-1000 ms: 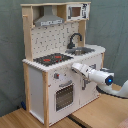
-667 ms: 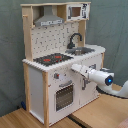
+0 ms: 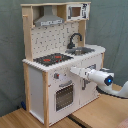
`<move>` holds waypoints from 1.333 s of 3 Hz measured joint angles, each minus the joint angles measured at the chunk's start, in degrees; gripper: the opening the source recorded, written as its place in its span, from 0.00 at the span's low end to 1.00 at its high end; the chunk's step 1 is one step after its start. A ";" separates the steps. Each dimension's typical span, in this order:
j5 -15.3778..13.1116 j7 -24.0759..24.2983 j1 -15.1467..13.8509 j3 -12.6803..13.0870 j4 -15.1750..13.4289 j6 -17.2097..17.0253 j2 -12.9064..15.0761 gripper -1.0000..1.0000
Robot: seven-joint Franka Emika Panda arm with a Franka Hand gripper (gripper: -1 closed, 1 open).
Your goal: Play with the kitchen
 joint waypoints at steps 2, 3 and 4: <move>0.00 -13.08 0.10 -0.01 0.01 -0.52 -0.01 0.00; 0.00 -19.14 0.16 -0.01 -0.03 -0.69 -0.02 0.00; 0.00 -24.99 0.24 -0.03 -0.06 -0.97 -0.02 0.00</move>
